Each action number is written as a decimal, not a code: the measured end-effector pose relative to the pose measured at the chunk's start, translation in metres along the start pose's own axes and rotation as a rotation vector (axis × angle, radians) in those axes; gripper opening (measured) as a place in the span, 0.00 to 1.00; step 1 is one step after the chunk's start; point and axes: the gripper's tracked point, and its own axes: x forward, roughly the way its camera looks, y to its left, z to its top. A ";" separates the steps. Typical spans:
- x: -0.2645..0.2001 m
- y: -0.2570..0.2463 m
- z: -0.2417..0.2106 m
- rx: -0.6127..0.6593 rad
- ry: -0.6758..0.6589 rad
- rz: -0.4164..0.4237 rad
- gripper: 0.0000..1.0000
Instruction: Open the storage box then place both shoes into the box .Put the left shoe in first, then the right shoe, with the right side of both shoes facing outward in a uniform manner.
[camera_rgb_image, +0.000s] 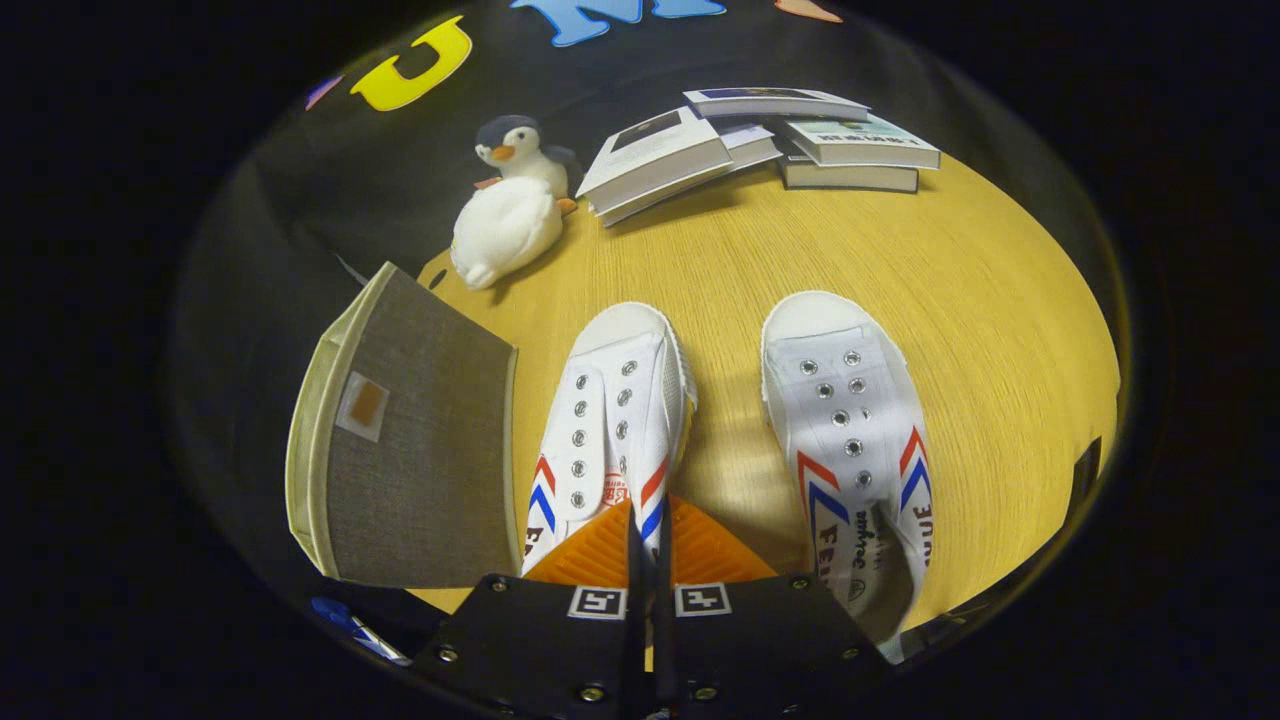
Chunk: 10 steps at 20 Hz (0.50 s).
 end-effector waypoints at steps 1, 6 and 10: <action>-0.005 0.005 0.004 -0.002 -0.004 0.008 0.03; -0.032 0.030 0.027 -0.012 -0.043 0.009 0.03; -0.052 0.056 0.044 -0.022 -0.064 0.036 0.03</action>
